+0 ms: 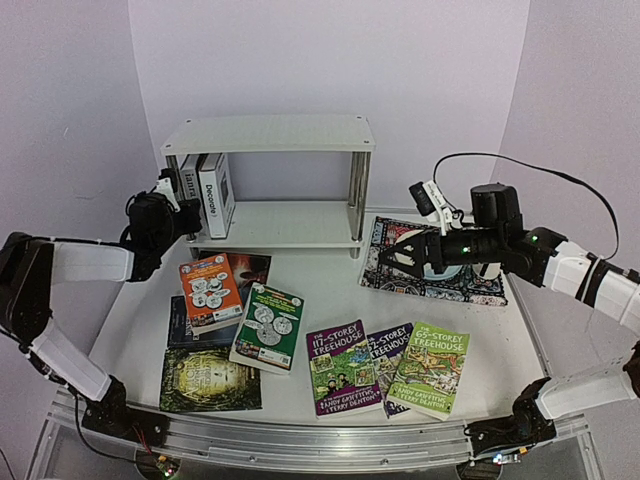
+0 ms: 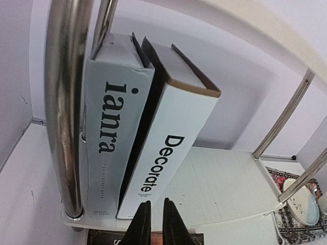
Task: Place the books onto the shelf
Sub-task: Adjust the book on the shelf.
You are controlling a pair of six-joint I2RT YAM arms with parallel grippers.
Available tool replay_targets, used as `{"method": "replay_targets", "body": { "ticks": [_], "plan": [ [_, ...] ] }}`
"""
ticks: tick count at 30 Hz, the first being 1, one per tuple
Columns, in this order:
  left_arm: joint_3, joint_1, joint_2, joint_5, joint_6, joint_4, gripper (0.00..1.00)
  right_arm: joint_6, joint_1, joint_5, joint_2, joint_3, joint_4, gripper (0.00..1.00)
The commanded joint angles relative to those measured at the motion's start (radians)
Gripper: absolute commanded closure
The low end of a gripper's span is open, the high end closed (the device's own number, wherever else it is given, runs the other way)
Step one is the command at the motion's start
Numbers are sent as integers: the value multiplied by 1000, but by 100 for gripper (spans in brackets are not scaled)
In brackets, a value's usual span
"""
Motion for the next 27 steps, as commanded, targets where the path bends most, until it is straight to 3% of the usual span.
{"method": "replay_targets", "body": {
  "ticks": [1, 4, 8, 11, 14, 20, 27],
  "plan": [
    [-58, 6, -169, -4, -39, -91, 86, 13, 4, 86, 4, -10, 21, 2],
    [-105, 6, -259, 53, -76, -155, 75, 80, 4, 147, 24, -26, 64, 2],
    [-159, 6, -367, 112, -113, -221, 58, 265, 4, 400, 10, -57, 83, 2],
    [-180, 6, -427, 133, -118, -267, 50, 259, 4, 409, -10, -63, 91, 2],
    [-199, 5, -472, 124, -120, -295, 47, 315, 4, 390, -4, -27, 91, 2],
    [-204, 6, -522, 111, -143, -340, 47, 648, 4, 391, -4, 65, 72, 2],
    [-101, 6, -497, 137, -154, -417, 47, 955, 4, 409, -91, 62, 171, 2]
  ]
}}
